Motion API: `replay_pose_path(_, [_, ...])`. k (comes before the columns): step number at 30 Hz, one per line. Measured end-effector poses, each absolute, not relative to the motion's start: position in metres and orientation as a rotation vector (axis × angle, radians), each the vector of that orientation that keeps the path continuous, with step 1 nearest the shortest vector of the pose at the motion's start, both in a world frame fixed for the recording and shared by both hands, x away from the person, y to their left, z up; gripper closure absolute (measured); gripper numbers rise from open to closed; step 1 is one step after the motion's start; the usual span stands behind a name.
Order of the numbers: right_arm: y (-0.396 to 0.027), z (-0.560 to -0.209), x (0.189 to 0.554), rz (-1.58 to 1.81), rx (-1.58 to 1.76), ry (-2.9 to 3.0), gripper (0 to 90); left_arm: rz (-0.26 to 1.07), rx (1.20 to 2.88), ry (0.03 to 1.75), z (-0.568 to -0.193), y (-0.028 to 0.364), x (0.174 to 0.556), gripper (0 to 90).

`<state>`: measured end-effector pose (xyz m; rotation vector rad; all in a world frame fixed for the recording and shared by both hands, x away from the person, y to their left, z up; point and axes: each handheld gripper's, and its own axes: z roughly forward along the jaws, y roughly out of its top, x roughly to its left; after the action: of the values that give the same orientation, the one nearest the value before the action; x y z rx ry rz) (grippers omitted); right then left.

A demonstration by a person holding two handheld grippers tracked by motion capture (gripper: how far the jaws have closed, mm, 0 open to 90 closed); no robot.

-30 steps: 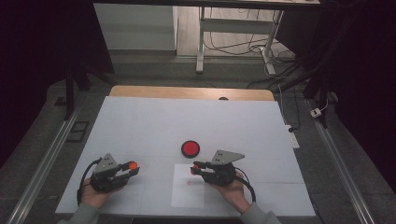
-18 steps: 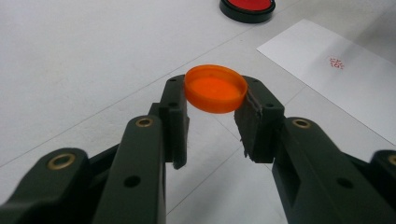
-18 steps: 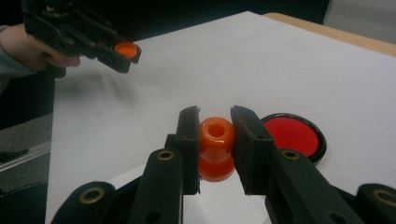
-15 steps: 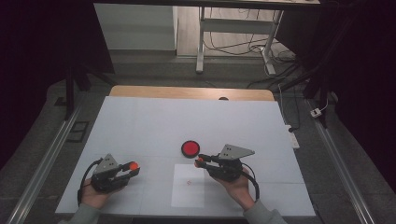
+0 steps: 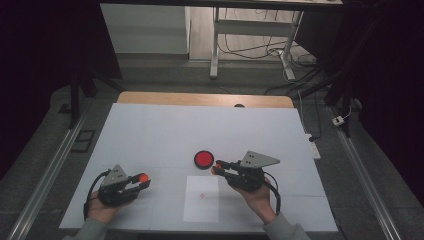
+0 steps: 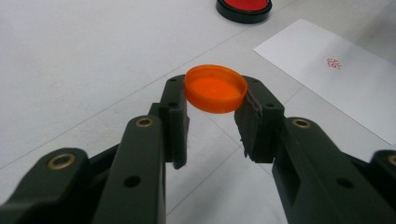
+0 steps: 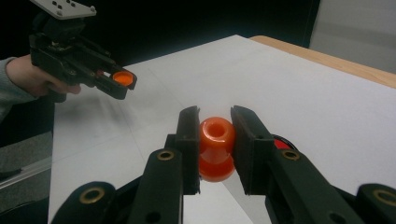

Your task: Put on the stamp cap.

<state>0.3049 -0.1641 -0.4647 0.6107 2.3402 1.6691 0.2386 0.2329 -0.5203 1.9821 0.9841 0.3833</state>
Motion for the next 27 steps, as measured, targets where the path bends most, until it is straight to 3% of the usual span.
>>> replay_pose_path(27, [-0.165, -0.463, 0.307, 1.733, 0.650, 2.327, 72.1, 0.376, 2.008, 0.841, -0.504, 0.196, 0.251, 65.0])
